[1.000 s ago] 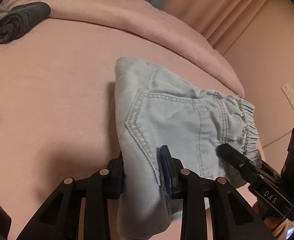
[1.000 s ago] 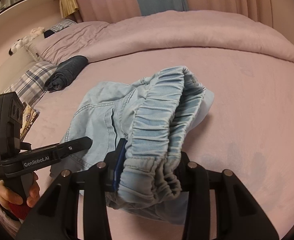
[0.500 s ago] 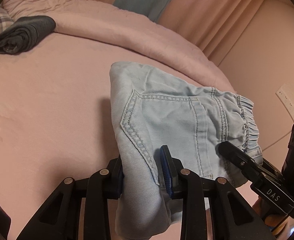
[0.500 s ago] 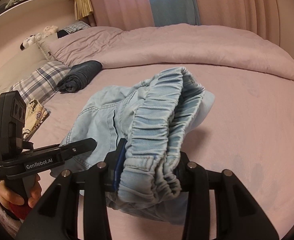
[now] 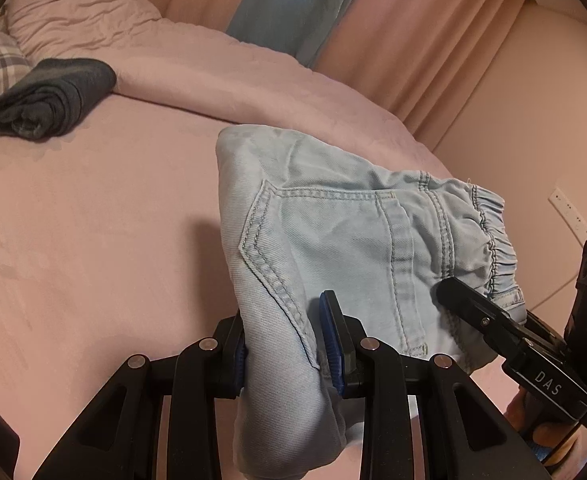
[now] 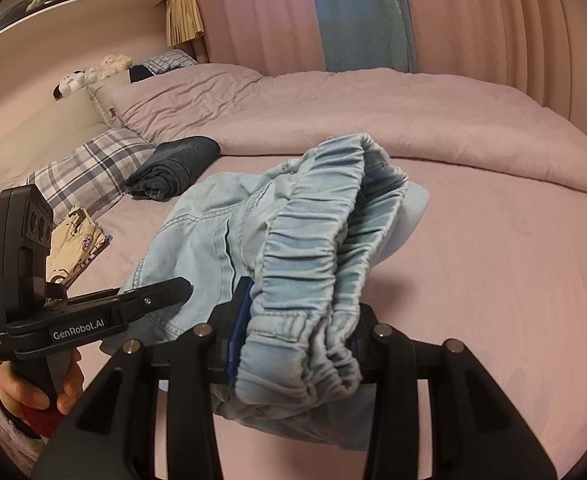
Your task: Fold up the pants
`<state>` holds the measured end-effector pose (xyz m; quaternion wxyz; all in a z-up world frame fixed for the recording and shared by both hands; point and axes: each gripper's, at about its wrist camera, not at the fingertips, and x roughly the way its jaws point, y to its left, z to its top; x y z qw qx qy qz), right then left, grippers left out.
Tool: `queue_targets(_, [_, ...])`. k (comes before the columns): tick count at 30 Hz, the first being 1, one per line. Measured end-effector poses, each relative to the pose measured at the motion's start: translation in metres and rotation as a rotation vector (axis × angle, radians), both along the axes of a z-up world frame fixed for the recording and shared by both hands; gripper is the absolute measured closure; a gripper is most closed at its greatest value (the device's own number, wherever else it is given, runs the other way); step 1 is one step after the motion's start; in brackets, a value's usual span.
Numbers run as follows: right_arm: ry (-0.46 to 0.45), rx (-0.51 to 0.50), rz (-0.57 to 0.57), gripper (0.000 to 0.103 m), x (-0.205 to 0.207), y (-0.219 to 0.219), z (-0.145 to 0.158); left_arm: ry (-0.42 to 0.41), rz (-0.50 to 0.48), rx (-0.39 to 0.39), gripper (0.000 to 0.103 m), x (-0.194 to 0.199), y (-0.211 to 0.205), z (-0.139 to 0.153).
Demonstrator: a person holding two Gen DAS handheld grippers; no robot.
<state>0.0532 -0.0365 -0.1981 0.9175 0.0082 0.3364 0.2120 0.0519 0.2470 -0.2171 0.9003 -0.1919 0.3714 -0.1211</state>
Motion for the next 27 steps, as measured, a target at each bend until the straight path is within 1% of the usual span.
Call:
queue_targets(9, [-0.027, 0.0, 0.015, 0.064, 0.023, 0.015, 0.005, -0.008, 0.013, 0.022, 0.073, 0.025, 0.005, 0.004])
queue_targets(14, [-0.028, -0.004, 0.022, 0.064, 0.045, 0.019, 0.003, 0.001, 0.011, 0.047, 0.073, 0.048, 0.008, 0.001])
queue_targets(19, [-0.034, 0.005, 0.01, 0.064, 0.075, 0.017, -0.001, -0.005, 0.003, 0.073, 0.073, 0.082, 0.002, -0.001])
queue_targets(24, [-0.03, -0.001, -0.007, 0.064, 0.109, 0.014, -0.01, 0.02, -0.003, 0.073, 0.073, 0.115, -0.004, -0.015])
queue_targets(26, [-0.018, -0.008, -0.016, 0.063, 0.123, 0.013, -0.018, 0.041, 0.003, 0.072, 0.073, 0.128, -0.003, -0.027])
queue_targets(27, [-0.003, -0.011, -0.017, 0.063, 0.131, 0.013, -0.025, 0.061, 0.012, 0.079, 0.073, 0.137, -0.002, -0.038])
